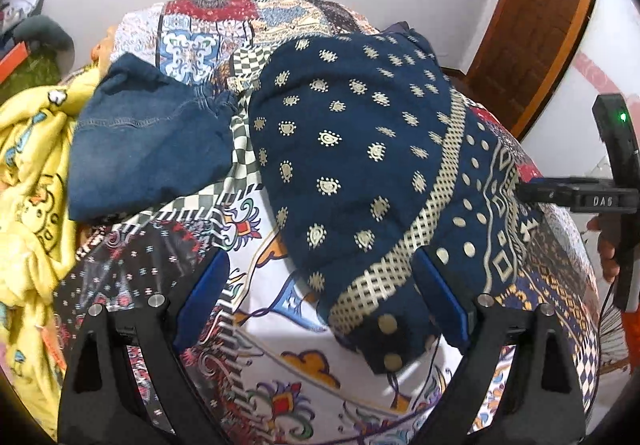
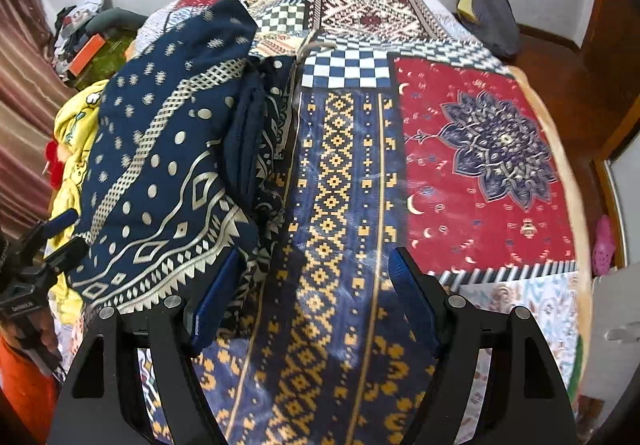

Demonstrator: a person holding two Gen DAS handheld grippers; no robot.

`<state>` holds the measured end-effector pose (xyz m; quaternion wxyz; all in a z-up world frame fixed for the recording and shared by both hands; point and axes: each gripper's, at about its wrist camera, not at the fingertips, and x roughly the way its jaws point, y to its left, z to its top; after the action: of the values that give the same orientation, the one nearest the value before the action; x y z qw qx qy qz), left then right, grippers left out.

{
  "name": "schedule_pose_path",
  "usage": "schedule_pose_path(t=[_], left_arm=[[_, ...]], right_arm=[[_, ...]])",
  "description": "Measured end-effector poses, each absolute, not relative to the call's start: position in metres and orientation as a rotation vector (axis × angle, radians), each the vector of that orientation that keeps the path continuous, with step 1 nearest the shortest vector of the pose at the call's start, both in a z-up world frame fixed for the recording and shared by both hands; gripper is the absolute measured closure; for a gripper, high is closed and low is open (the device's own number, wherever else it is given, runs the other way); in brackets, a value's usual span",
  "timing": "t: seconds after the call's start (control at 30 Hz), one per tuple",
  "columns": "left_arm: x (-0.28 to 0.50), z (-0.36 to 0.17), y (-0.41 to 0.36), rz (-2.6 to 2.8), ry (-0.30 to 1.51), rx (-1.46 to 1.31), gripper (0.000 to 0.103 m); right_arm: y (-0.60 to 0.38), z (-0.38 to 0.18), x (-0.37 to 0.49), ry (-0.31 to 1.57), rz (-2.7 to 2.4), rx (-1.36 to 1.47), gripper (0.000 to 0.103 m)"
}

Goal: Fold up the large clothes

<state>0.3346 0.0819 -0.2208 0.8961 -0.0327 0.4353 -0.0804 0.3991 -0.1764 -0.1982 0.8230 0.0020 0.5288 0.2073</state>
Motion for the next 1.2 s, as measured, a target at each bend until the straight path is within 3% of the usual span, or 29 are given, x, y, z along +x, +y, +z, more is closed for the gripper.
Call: schedule_pose_path(t=[0.23, 0.5, 0.77, 1.2], left_arm=[[0.326, -0.189, 0.094, -0.033, 0.794, 0.056, 0.01], [0.373, -0.17, 0.133, -0.077, 0.81, -0.142, 0.01], [0.42, -0.221, 0.129, -0.271, 0.979, -0.405, 0.01], [0.464, -0.266, 0.119, -0.373, 1.056, -0.612, 0.007]], right_arm=[[-0.176, -0.158, 0.388, 1.025, 0.45, -0.055, 0.03], [-0.15, -0.134, 0.408, 0.96, 0.522, 0.0, 0.029], [-0.12, -0.186, 0.449, 1.134, 0.651, 0.114, 0.029], [-0.125, -0.241, 0.483, 1.335, 0.792, 0.334, 0.022]])
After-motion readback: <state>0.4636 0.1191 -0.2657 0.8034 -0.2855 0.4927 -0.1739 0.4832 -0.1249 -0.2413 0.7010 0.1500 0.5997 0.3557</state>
